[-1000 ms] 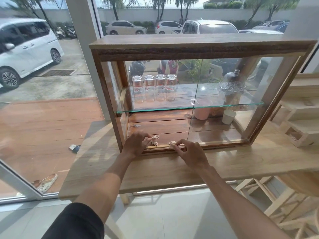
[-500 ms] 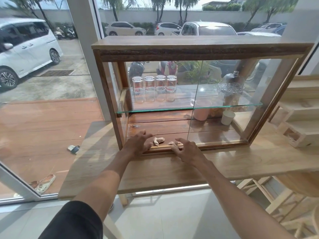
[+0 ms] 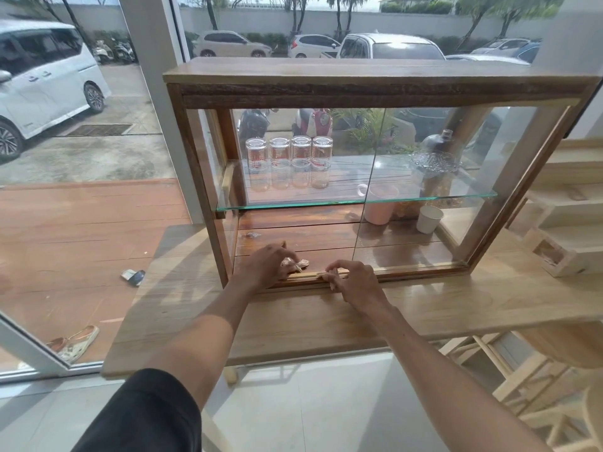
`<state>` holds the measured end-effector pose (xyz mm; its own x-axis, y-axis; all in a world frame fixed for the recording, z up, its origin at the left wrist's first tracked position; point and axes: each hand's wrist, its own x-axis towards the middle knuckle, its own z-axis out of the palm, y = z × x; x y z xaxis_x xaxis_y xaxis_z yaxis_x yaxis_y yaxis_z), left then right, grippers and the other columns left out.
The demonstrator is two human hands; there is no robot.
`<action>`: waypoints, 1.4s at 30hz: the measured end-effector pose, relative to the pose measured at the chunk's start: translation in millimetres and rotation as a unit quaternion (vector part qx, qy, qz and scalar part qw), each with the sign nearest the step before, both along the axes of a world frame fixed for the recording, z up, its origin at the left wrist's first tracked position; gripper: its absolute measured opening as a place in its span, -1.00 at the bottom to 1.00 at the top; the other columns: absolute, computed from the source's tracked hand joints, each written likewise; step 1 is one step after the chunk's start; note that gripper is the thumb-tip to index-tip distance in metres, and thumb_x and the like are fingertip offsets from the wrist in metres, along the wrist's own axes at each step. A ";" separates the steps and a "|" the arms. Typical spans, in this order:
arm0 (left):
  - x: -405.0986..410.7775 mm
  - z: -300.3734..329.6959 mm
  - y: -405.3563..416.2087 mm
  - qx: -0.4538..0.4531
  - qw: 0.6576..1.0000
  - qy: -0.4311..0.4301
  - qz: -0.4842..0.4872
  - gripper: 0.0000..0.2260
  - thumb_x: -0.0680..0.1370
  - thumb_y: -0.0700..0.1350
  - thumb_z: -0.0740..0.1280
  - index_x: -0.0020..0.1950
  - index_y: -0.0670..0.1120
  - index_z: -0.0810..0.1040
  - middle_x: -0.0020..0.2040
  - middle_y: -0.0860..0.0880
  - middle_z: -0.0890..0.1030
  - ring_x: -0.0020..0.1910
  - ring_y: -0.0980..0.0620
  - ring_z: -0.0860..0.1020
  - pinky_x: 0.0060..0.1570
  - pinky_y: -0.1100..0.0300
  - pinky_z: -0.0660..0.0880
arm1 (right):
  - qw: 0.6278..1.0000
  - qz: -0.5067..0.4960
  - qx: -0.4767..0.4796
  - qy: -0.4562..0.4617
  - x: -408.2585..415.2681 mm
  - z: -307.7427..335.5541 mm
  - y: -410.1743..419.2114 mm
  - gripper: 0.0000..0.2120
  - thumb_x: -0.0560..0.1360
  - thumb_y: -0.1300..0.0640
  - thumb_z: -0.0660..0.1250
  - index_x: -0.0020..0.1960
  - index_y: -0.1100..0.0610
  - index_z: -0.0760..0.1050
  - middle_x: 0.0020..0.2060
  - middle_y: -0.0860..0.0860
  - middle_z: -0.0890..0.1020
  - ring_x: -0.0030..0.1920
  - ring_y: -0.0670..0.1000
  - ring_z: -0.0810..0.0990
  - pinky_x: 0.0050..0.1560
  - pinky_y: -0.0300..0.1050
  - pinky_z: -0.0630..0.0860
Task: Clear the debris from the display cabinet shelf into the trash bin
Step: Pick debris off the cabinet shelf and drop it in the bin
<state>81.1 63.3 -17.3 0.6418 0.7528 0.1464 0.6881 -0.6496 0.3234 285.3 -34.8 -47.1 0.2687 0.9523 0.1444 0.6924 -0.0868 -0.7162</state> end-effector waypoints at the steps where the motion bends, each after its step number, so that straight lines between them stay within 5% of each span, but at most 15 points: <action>1: 0.5 -0.1 -0.6 0.001 1.000 -0.005 0.002 -0.80 0.55 -0.01 0.38 0.16 0.06 0.63 0.07 -0.10 0.60 -0.04 -0.06 0.58 -0.20 0.19 0.38 | 1.000 -0.003 0.002 0.002 -0.2 -0.1 -0.1 -0.87 0.46 -0.07 0.49 -0.05 -0.04 0.67 -0.35 -0.03 0.71 -0.53 -0.19 0.49 -0.31 -0.14 0.57; 11: -11.1 -2.0 -21.6 0.033 0.996 -0.061 0.061 -0.78 0.54 -0.06 0.38 0.15 -0.11 0.62 -0.04 -0.05 0.53 -0.12 -0.05 0.57 -0.15 0.04 0.56 | 0.996 0.016 -0.002 0.083 -9.7 4.6 -4.8 -0.86 0.45 -0.02 0.52 -0.12 0.03 0.66 -0.42 -0.03 0.69 -0.59 -0.07 0.47 -0.49 -0.19 0.49; 19: -55.3 -2.7 -64.4 0.071 0.981 -0.118 0.138 -0.82 0.56 -0.05 0.37 0.13 -0.03 0.64 -0.05 0.03 0.54 -0.14 -0.05 0.60 -0.23 -0.02 0.57 | 0.976 0.071 -0.038 0.200 -55.5 12.3 -3.7 -0.84 0.43 0.03 0.55 -0.13 0.13 0.69 -0.62 -0.06 0.55 -0.66 -0.09 0.35 -0.65 -0.27 0.30; 24: -99.0 -6.4 -100.4 0.098 0.966 -0.125 0.205 -0.81 0.54 -0.07 0.39 0.14 -0.04 0.64 -0.14 0.04 0.51 -0.25 0.02 0.55 -0.31 0.15 0.48 | 0.962 0.115 -0.078 0.235 -100.7 11.4 -2.5 -0.82 0.41 0.00 0.57 -0.15 0.12 0.72 -0.55 0.04 0.59 -0.64 -0.05 0.36 -0.63 -0.24 0.32; 30: -145.8 -20.6 -142.1 0.082 0.946 -0.126 0.286 -0.81 0.54 -0.02 0.38 0.12 -0.01 0.64 -0.12 0.02 0.52 -0.24 -0.04 0.57 -0.25 0.01 0.56 | 0.943 0.155 -0.106 0.275 -150.6 9.6 -12.2 -0.76 0.38 -0.02 0.58 -0.08 0.13 0.73 -0.47 0.20 0.60 -0.57 -0.02 0.35 -0.61 -0.25 0.30; 34: -181.2 -35.0 -174.1 0.066 0.926 -0.165 0.335 -0.83 0.56 0.00 0.36 0.08 -0.02 0.66 -0.11 0.08 0.51 -0.20 0.05 0.57 -0.18 0.25 0.45 | 0.934 0.210 -0.105 0.269 -188.7 10.7 -34.7 -0.77 0.41 -0.01 0.56 -0.11 0.17 0.73 -0.49 0.00 0.64 -0.58 -0.08 0.36 -0.62 -0.25 0.33; 38: -221.4 -56.9 -203.9 0.041 0.903 -0.184 0.386 -0.87 0.54 0.00 0.39 0.05 0.02 0.66 -0.02 0.06 0.59 -0.13 -0.03 0.60 -0.14 0.03 0.56 | 0.935 0.210 -0.132 0.252 -235.9 4.7 -56.0 -0.76 0.38 -0.04 0.58 -0.12 0.13 0.74 -0.40 0.08 0.70 -0.59 -0.08 0.37 -0.60 -0.24 0.33; 42: -267.4 -83.1 -245.2 0.030 0.883 -0.188 0.428 -0.91 0.51 -0.04 0.43 -0.03 -0.02 0.66 -0.13 0.04 0.58 -0.18 -0.03 0.61 -0.22 0.06 0.55 | 0.914 0.235 -0.185 0.275 -289.8 -13.1 -84.0 -0.79 0.42 0.05 0.55 -0.05 0.18 0.73 -0.51 0.04 0.56 -0.62 -0.11 0.29 -0.60 -0.26 0.23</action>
<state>-186.3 -181.9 -100.4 -0.2619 0.9223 0.2843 0.7872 0.0337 0.6157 -4.5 -118.9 -60.2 -0.2472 0.9373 -0.2456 0.2603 -0.1799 -0.9486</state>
